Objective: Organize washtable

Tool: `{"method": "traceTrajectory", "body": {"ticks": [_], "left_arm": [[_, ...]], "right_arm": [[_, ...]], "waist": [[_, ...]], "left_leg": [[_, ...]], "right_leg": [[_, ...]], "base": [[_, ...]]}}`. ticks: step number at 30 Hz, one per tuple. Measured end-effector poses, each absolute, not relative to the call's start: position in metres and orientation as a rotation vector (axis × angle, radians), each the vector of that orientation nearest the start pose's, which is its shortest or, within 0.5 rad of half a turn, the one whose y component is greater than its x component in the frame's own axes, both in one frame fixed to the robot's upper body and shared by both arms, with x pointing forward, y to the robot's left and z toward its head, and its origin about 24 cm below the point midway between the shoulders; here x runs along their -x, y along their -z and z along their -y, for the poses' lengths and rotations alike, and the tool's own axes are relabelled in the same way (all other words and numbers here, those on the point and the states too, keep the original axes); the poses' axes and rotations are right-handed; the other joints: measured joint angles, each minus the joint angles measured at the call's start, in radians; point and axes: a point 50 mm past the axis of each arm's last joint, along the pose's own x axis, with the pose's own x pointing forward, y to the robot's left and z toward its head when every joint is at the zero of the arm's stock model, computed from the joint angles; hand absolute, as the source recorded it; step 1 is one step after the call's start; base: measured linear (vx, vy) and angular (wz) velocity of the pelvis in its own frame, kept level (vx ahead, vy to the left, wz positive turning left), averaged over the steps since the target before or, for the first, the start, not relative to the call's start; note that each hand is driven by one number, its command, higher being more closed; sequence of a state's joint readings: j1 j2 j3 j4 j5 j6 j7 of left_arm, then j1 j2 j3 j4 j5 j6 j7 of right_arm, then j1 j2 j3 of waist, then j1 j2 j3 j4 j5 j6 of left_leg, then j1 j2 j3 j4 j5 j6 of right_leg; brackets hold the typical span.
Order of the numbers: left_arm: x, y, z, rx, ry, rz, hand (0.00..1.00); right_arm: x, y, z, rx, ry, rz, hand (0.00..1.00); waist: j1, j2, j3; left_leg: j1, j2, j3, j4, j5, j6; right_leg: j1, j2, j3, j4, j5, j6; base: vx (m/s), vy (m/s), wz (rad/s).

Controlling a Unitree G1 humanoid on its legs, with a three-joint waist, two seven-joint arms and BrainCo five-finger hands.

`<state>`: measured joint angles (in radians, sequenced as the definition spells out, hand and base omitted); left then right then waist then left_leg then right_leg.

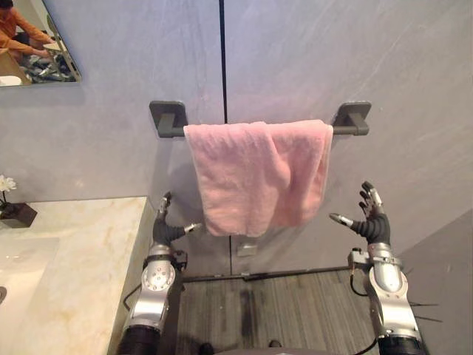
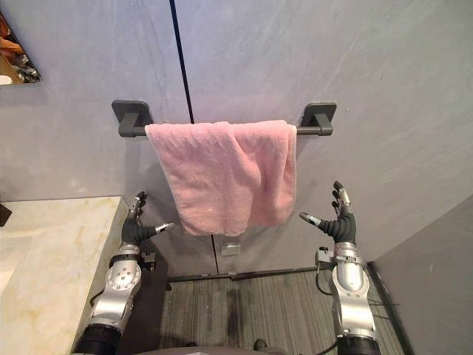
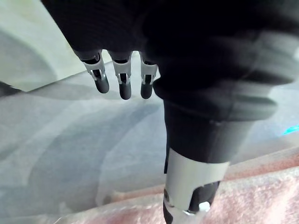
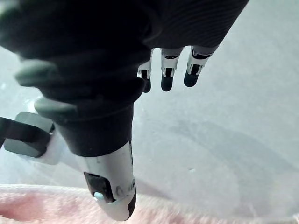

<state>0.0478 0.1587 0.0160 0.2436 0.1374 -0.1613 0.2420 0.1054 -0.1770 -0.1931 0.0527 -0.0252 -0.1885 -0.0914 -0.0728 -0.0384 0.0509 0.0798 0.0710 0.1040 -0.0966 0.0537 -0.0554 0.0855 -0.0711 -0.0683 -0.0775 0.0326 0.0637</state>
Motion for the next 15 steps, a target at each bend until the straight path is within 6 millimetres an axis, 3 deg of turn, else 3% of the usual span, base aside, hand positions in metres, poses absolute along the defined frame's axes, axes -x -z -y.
{"method": "traceTrajectory", "body": {"ticks": [5,9,13,15], "left_arm": [[-0.208,0.023,-0.207,-0.312,-0.226,-0.197,0.0],[-0.185,0.043,-0.21,-0.316,-0.199,-0.3,0.0],[-0.15,0.083,-0.216,-0.317,-0.174,-0.517,0.0],[-0.137,0.094,-0.219,-0.315,-0.175,-0.587,0.0]], "right_arm": [[-0.202,-0.012,0.24,0.28,0.283,-0.066,0.0],[-0.181,0.031,0.244,0.313,0.273,-0.271,0.0],[-0.15,0.076,0.243,0.349,0.219,-0.512,0.0],[-0.139,0.087,0.241,0.354,0.204,-0.578,0.0]], "waist": [[-0.002,0.0,0.0],[0.001,0.002,0.002],[0.003,0.014,0.008],[0.004,0.014,0.01]], "left_leg": [[0.003,-0.003,0.0,0.0,0.0,0.0],[0.013,-0.004,-0.004,0.0,-0.001,0.0],[0.025,-0.005,-0.002,0.0,-0.001,0.0],[0.035,-0.005,-0.002,0.0,-0.002,-0.001]], "right_leg": [[0.003,0.002,-0.011,0.001,0.0,0.0],[0.015,0.003,-0.014,0.001,-0.001,0.002],[0.024,0.001,-0.012,0.006,-0.005,0.006],[0.033,0.001,-0.012,0.006,-0.006,0.006]], "base": [[0.0,0.0,0.0],[-0.01,-0.004,0.01],[-0.04,-0.007,-0.01],[-0.02,-0.002,-0.01]]}}
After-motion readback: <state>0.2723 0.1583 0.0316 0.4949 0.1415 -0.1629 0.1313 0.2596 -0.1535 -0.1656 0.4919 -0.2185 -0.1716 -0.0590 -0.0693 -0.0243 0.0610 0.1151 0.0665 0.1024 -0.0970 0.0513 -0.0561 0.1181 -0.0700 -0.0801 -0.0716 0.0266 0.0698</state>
